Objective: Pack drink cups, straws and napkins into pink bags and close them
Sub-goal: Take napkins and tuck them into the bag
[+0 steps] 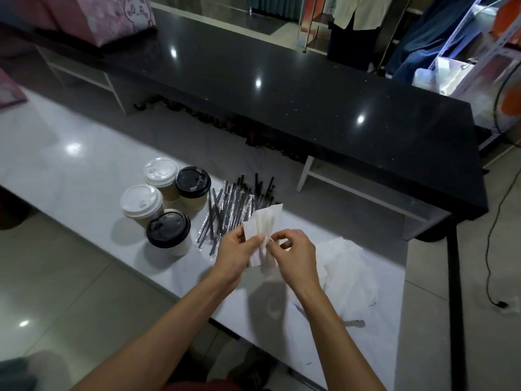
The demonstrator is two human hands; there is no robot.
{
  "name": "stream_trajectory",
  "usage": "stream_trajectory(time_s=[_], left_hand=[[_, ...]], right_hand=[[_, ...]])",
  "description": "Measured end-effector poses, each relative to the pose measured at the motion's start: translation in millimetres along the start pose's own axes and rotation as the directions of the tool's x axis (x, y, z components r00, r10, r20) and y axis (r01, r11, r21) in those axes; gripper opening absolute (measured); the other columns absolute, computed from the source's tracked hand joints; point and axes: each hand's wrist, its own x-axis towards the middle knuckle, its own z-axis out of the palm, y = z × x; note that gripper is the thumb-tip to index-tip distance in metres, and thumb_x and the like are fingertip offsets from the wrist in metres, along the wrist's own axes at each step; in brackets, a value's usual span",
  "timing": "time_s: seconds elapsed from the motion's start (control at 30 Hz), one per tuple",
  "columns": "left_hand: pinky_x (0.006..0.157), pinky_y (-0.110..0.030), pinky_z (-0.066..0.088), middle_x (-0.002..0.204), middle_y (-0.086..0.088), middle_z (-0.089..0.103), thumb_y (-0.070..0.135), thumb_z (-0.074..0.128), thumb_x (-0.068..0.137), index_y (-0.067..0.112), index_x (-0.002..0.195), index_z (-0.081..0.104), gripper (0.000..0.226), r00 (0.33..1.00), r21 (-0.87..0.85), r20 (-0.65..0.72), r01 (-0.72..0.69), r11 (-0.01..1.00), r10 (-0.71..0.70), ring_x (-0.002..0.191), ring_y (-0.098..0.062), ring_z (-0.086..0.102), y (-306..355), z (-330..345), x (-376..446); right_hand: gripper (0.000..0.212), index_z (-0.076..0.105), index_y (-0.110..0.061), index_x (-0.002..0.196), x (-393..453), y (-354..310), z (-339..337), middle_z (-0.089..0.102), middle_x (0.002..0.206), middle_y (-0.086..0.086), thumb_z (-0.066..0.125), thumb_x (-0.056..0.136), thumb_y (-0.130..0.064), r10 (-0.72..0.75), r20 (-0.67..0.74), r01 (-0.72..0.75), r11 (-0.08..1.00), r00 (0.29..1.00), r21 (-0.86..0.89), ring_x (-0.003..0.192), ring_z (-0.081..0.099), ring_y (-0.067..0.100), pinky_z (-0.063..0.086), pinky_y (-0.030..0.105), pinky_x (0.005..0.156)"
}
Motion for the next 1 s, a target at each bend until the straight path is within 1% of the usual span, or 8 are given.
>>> stream_trajectory(time_s=[0.13,0.3,0.37,0.47,0.57,0.67,0.87,1.0], left_hand=[[0.083,-0.043,0.059,0.102,-0.013,0.077,0.007,0.07,0.092,0.009,0.112,0.071,0.02,0.994,-0.005,-0.034,-0.104,0.995,0.104,0.096,-0.032,0.073,28,-16,-5],[0.082,-0.045,0.061,0.1,-0.01,0.077,0.01,0.072,0.091,0.01,0.111,0.071,0.02,0.958,0.026,-0.065,-0.278,0.96,0.279,0.095,-0.032,0.074,81,-50,-13],[0.081,-0.044,0.061,0.098,-0.01,0.077,0.011,0.073,0.091,0.01,0.107,0.072,0.016,0.936,0.042,-0.081,-0.341,0.939,0.344,0.093,-0.032,0.074,105,-68,-17],[0.074,-0.03,0.06,0.094,-0.009,0.077,0.012,0.072,0.092,0.008,0.105,0.072,0.014,0.906,0.058,-0.126,-0.399,0.915,0.403,0.087,-0.023,0.074,141,-104,-25],[0.074,-0.031,0.059,0.091,-0.008,0.075,0.018,0.076,0.089,0.012,0.099,0.075,0.011,0.87,0.141,-0.149,-0.451,0.881,0.469,0.083,-0.019,0.07,168,-153,-25],[0.074,-0.026,0.057,0.092,-0.007,0.076,0.017,0.076,0.089,0.015,0.097,0.076,0.009,0.855,0.149,-0.176,-0.467,0.872,0.488,0.084,-0.012,0.069,185,-213,-22],[0.084,-0.019,0.05,0.101,0.012,0.075,0.012,0.07,0.092,0.032,0.106,0.072,0.025,0.796,0.415,-0.213,-0.452,0.79,0.567,0.094,-0.005,0.069,198,-355,-25],[0.082,-0.016,0.048,0.106,0.013,0.074,0.015,0.068,0.094,0.025,0.113,0.072,0.021,0.786,0.554,-0.307,-0.311,0.772,0.536,0.096,0.0,0.067,197,-445,-49]], right_hand=[[0.026,0.064,-0.028,0.11,1,-30,12,0.066,0.105,-0.019,0.074,0.087,-0.026,-0.047,0.009,0.046,0.991,0.999,0.129,0.092,0.062,-0.001,0.051,0.017,0.077],[0.015,0.073,-0.023,0.104,3,-80,37,0.076,0.095,-0.01,0.071,0.091,-0.017,-0.156,0.062,0.133,0.95,0.986,0.284,0.089,0.071,0.007,0.058,0.03,0.082],[0.017,0.073,-0.02,0.108,2,-106,51,0.076,0.097,-0.008,0.07,0.092,-0.015,-0.202,0.088,0.161,0.927,0.976,0.338,0.092,0.072,0.009,0.059,0.03,0.083],[0.019,0.073,-0.019,0.112,1,-146,80,0.076,0.099,-0.008,0.072,0.093,-0.02,-0.274,0.121,0.215,0.907,0.954,0.362,0.092,0.072,0.009,0.059,0.028,0.08],[0.015,0.074,-0.02,0.106,-2,-186,118,0.076,0.094,-0.01,0.072,0.093,-0.026,-0.338,0.14,0.275,0.899,0.931,0.341,0.087,0.072,0.008,0.059,0.027,0.075],[0.007,0.075,-0.018,0.096,-4,-221,164,0.075,0.086,-0.005,0.073,0.092,-0.023,-0.406,0.162,0.336,0.879,0.899,0.337,0.077,0.07,0.01,0.055,0.025,0.067],[0.002,0.071,-0.026,0.095,2,-273,270,0.073,0.085,-0.01,0.069,0.094,-0.024,-0.512,0.267,0.471,0.858,0.816,0.204,0.079,0.07,0.013,0.06,0.044,0.069],[0.008,0.074,-0.024,0.097,-5,-308,334,0.073,0.087,-0.012,0.068,0.093,-0.021,-0.574,0.362,0.553,0.815,0.734,0.171,0.077,0.068,0.003,0.055,0.022,0.062]])
